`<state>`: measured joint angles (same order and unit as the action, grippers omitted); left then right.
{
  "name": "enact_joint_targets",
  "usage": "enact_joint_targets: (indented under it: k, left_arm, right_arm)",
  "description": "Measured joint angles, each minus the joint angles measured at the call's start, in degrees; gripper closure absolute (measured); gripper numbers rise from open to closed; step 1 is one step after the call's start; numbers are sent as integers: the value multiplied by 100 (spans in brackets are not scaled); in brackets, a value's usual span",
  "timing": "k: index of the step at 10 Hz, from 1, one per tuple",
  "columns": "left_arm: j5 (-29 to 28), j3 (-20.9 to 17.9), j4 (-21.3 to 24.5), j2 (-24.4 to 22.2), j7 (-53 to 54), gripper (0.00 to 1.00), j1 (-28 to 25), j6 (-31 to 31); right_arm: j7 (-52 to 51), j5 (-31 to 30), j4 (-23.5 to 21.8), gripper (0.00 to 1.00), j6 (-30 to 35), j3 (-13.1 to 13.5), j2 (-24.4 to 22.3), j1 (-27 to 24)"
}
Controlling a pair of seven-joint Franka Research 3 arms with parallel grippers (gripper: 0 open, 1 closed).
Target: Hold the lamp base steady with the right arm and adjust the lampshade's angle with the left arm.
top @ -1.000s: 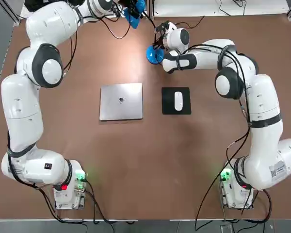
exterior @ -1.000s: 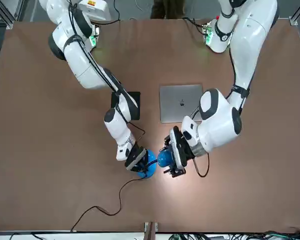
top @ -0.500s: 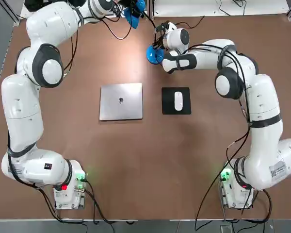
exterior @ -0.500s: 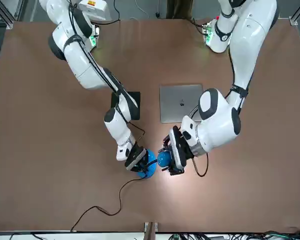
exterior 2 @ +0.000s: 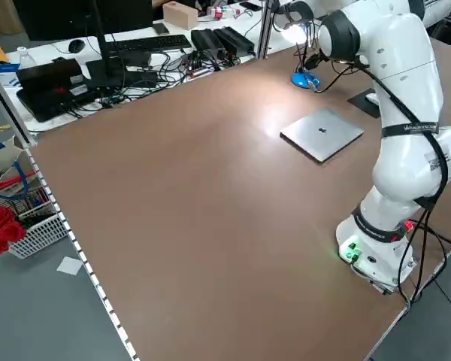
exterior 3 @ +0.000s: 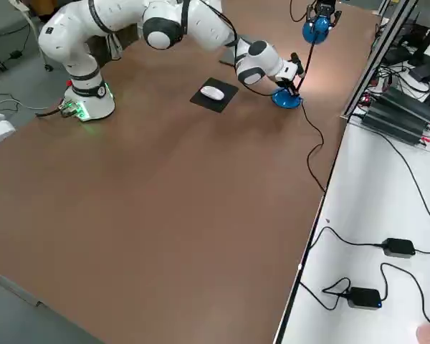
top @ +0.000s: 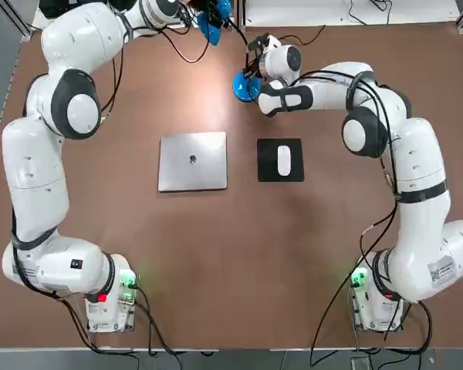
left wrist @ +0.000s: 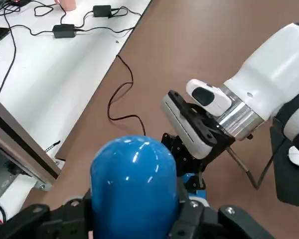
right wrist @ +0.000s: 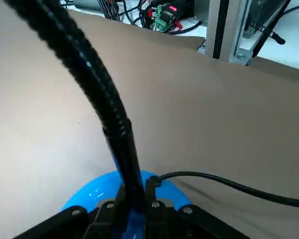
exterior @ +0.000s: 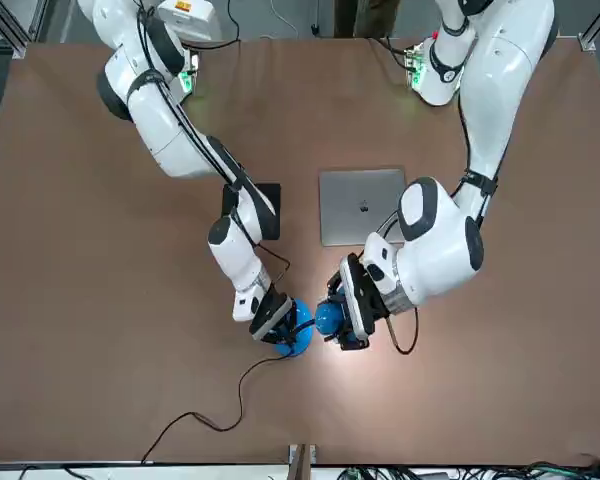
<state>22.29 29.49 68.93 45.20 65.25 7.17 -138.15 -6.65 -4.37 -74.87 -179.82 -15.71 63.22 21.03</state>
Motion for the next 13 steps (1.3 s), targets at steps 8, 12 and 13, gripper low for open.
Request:
enact_joint_targets:
  k: [8, 12, 13]
  left_arm:
    - [7, -3, 7, 35, -222, 59, -9, 126]
    - [8, -3, -7, 35, -1004, 58, -32, 310]
    - [8, -3, -22, 35, -1262, 58, -40, 412]
  right_arm:
    - [-3, -8, 0, 85, -46, 70, -1, 61]
    - [-2, -8, -1, 85, -55, 73, 0, 63]
    - [-2, -8, -1, 85, -57, 74, 0, 65]
